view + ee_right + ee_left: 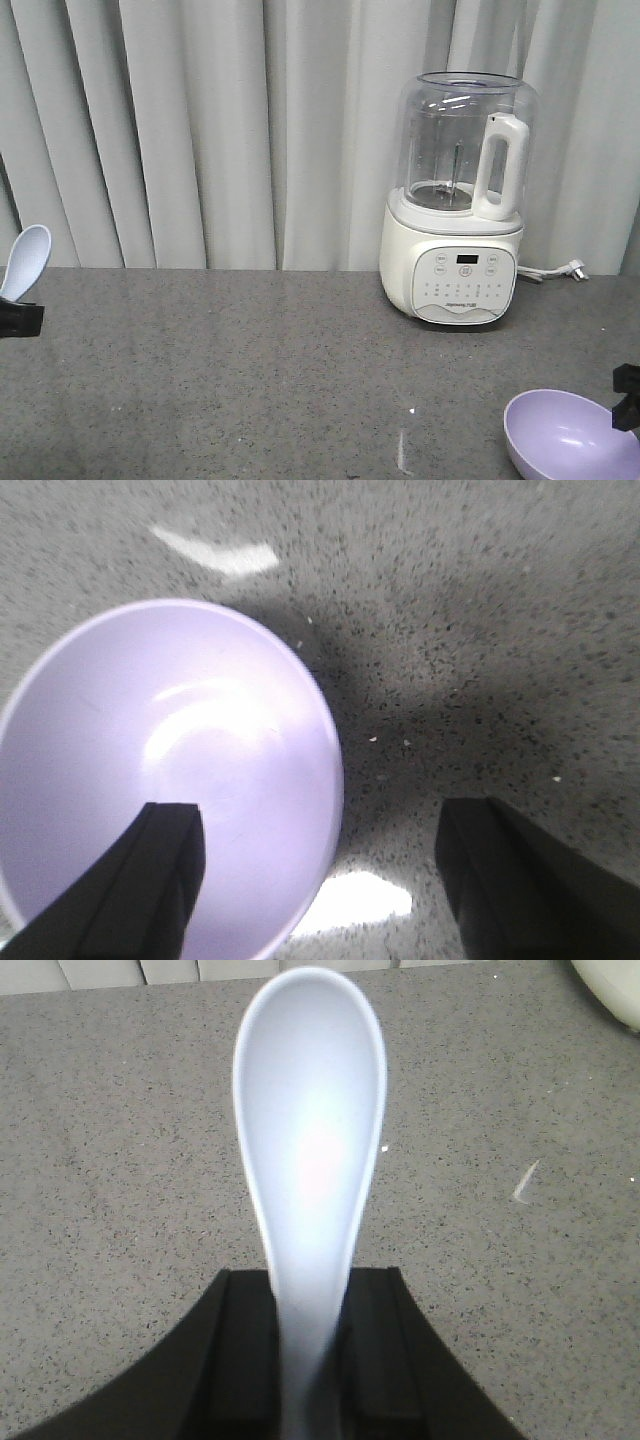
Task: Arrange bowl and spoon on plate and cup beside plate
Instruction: 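Grasp the lavender bowl rim with the right gripper and lift it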
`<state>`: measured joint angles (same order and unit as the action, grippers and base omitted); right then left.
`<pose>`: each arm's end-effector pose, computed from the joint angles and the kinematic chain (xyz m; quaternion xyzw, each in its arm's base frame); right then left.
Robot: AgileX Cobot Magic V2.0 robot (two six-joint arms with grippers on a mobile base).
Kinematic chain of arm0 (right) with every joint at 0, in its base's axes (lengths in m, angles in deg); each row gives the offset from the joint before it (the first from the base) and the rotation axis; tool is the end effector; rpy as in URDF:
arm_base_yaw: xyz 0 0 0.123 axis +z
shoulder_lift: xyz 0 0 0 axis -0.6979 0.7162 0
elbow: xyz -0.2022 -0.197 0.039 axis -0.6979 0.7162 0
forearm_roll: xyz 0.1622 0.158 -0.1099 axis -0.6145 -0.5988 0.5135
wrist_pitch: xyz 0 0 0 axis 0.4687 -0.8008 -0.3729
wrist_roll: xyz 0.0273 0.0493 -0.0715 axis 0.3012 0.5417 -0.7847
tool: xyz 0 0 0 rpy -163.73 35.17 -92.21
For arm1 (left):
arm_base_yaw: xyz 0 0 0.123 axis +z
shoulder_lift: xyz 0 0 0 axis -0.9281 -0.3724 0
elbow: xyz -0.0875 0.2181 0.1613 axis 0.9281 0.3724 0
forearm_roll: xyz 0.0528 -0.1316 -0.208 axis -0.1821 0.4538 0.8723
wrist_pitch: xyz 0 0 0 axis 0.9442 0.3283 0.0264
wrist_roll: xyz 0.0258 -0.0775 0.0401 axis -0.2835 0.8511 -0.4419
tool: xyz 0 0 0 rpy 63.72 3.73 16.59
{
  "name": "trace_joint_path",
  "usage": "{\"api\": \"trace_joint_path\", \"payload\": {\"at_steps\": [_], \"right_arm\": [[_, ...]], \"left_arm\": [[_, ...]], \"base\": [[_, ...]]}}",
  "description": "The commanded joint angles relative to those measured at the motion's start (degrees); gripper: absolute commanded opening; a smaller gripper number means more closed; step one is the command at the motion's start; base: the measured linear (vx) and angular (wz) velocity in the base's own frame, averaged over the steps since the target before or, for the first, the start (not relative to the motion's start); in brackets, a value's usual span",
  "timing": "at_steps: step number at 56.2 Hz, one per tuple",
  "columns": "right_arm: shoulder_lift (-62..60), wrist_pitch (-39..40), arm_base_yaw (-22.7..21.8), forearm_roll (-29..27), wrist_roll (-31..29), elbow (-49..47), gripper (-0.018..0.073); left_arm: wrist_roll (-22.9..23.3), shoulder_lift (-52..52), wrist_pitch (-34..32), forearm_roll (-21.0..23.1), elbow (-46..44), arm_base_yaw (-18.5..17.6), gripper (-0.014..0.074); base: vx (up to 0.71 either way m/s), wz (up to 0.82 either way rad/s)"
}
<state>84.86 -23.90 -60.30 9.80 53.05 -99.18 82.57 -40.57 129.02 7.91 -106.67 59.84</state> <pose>0.2933 -0.0649 0.2774 0.1554 0.9560 0.0780 0.2364 0.2436 -0.0407 0.3895 0.0617 0.8908 -0.0654 0.4454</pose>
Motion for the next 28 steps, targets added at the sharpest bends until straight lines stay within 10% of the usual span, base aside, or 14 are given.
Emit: {"api": "trace_joint_path", "payload": {"at_steps": [1,16,28], "right_arm": [[1.1,3.7,-0.3,-1.1,-1.3,-2.0,0.0529],[8.3,6.9,-0.3,-5.9,-5.6,-2.0,0.047],[9.5,8.0,-0.3,-6.0,-7.1,-2.0,0.0045]], "left_arm": [[-0.1,1.5,-3.7,0.8,-1.4,-0.1,-0.0006],[-0.1,1.5,-3.7,0.7,-1.4,-0.1,-0.0006],[-0.1,1.5,-3.6,0.7,-1.4,-0.1,-0.0006]], "base": [[0.0,0.0],[0.0,0.0],[0.0,0.0]]}}
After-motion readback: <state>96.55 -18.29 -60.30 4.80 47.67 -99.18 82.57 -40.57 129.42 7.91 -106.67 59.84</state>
